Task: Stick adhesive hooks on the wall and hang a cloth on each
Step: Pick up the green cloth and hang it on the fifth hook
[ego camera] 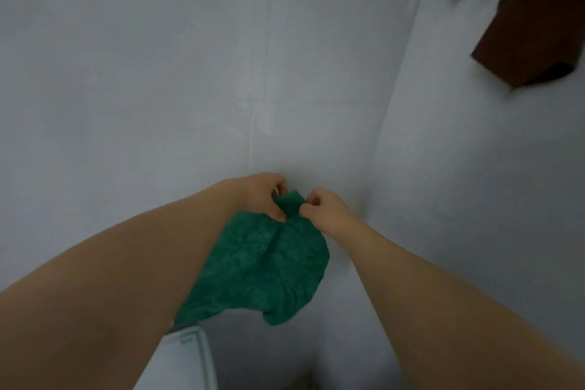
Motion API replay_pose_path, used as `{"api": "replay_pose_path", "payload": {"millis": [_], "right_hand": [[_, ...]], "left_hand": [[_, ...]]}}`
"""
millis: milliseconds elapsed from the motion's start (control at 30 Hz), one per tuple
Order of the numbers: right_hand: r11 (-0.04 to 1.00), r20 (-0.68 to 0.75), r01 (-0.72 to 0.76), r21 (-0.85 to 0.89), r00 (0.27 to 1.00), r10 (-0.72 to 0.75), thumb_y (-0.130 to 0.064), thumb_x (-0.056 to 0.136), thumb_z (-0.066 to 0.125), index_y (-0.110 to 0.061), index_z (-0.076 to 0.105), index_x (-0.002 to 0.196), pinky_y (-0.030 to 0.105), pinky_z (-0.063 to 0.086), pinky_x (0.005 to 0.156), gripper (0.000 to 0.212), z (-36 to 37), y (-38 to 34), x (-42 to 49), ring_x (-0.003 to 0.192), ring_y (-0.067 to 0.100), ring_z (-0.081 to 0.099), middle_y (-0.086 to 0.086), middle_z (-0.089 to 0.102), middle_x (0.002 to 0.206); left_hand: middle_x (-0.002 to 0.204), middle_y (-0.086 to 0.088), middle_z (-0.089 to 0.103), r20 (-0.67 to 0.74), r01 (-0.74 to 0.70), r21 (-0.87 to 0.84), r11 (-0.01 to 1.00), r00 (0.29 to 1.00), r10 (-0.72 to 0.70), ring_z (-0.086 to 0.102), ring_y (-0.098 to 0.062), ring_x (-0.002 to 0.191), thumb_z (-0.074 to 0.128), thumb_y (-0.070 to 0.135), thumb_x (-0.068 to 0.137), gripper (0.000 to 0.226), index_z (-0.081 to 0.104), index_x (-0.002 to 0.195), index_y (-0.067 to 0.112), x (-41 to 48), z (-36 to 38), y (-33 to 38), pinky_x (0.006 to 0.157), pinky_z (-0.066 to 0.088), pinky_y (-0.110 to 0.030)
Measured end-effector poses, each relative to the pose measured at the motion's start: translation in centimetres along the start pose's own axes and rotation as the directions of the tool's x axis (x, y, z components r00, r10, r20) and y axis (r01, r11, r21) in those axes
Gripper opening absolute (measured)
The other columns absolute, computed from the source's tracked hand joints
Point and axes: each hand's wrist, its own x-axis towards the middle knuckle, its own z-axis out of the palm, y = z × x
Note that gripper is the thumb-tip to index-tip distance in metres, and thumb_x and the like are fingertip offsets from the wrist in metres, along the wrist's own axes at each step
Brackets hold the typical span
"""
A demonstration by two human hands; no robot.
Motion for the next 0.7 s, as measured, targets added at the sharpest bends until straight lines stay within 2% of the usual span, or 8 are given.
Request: {"api": "replay_pose_path", "payload": {"millis": [67, 133, 267, 333, 400, 467, 600, 700], "right_hand": [[0.999, -0.087, 0.026, 0.04, 0.996, -0.023, -0.019, 0.087, 0.054, -0.021, 0.037, 0.067, 0.028, 0.028, 0.052, 0.026, -2.2, -0.6, -0.5, 0.06, 0.013, 0.038, -0.002, 0.041, 0.066], [0.993, -0.163, 0.058, 0.105, 0.986, -0.04, -0.019, 0.088, 0.054, -0.019, 0.036, 0.068, 0.029, 0.026, 0.052, 0.027, -4.7, -1.2, -1.2, 0.058, 0.013, 0.035, 0.0, 0.038, 0.065], [0.972, -0.291, 0.1, 0.212, 0.956, -0.035, -0.028, 0.081, 0.067, -0.019, 0.038, 0.069, 0.03, 0.033, 0.057, 0.032, -9.1, -2.4, -2.8, 0.062, 0.015, 0.043, 0.0, 0.044, 0.068], [0.979, -0.29, 0.111, 0.17, 0.955, -0.058, -0.034, 0.077, 0.072, -0.018, 0.046, 0.072, 0.029, 0.041, 0.061, 0.031, -11.3, -2.7, -3.9, 0.069, 0.016, 0.051, -0.001, 0.052, 0.073], [0.98, -0.253, 0.11, 0.169, 0.965, -0.065, -0.035, 0.071, 0.076, -0.015, 0.061, 0.081, 0.035, 0.053, 0.077, 0.027, -13.3, -2.8, -4.9, 0.082, 0.021, 0.063, 0.002, 0.066, 0.085], [0.978, -0.229, 0.085, 0.192, 0.973, -0.04, -0.035, 0.066, 0.08, -0.013, 0.068, 0.088, 0.041, 0.055, 0.086, 0.033, -15.4, -2.7, -6.2, 0.088, 0.025, 0.068, 0.006, 0.071, 0.093], [0.947, -0.282, 0.088, 0.31, 0.959, 0.004, -0.02, 0.07, 0.08, -0.007, 0.067, 0.096, 0.043, 0.056, 0.086, 0.032, -19.5, -2.7, -8.5, 0.089, 0.029, 0.069, 0.012, 0.071, 0.097], [0.912, -0.315, 0.13, 0.39, 0.949, -0.001, -0.022, 0.063, 0.084, 0.0, 0.059, 0.113, 0.045, 0.054, 0.088, 0.06, -22.7, -3.3, -10.5, 0.094, 0.03, 0.067, 0.016, 0.068, 0.106]], "left_hand": [[0.093, -0.001, 0.05, -0.008, -0.013, 0.044, 0.999, 1.0, 0.013, 0.048, -0.018, 0.086, 0.073, 0.019, 0.079, 0.039, 0.053, 0.111, 0.012, -0.2, -1.5, 1.6, 0.073, 0.038, -0.024], [0.095, -0.003, 0.052, -0.06, -0.048, 0.037, 0.998, 0.997, 0.05, 0.049, -0.018, 0.087, 0.066, 0.024, 0.085, 0.029, 0.057, 0.109, 0.01, -0.5, -2.8, 3.5, 0.076, 0.037, -0.023], [0.105, -0.009, 0.057, -0.184, -0.096, -0.228, 0.969, 0.981, 0.054, 0.055, -0.025, 0.097, 0.055, 0.021, 0.092, 0.017, 0.053, 0.106, 0.01, -0.8, -4.7, 7.3, 0.088, 0.046, -0.034], [0.096, -0.008, 0.056, -0.266, -0.137, -0.311, 0.94, 0.962, 0.052, 0.055, -0.025, 0.091, 0.055, 0.02, 0.092, 0.01, 0.05, 0.097, 0.013, -0.6, -5.2, 9.1, 0.079, 0.048, -0.035], [0.086, -0.005, 0.056, -0.332, -0.206, -0.353, 0.913, 0.94, 0.084, 0.055, -0.021, 0.079, 0.056, 0.021, 0.092, 0.01, 0.048, 0.091, 0.016, -0.6, -5.5, 11.2, 0.064, 0.047, -0.029], [0.082, -0.004, 0.057, -0.367, -0.282, -0.408, 0.868, 0.922, 0.126, 0.054, -0.017, 0.07, 0.058, 0.02, 0.091, 0.013, 0.046, 0.087, 0.017, -0.5, -5.9, 13.5, 0.057, 0.046, -0.026], [0.079, -0.006, 0.06, -0.34, -0.356, -0.41, 0.84, 0.914, 0.221, 0.058, -0.018, 0.066, 0.064, 0.016, 0.087, 0.014, 0.052, 0.083, 0.02, -0.8, -7.5, 17.0, 0.057, 0.049, -0.026], [0.083, -0.006, 0.062, -0.256, -0.349, -0.337, 0.875, 0.928, 0.272, 0.061, -0.019, 0.071, 0.07, 0.014, 0.081, 0.015, 0.058, 0.085, 0.021, -1.3, -9.5, 19.9, 0.064, 0.052, -0.027]]}}
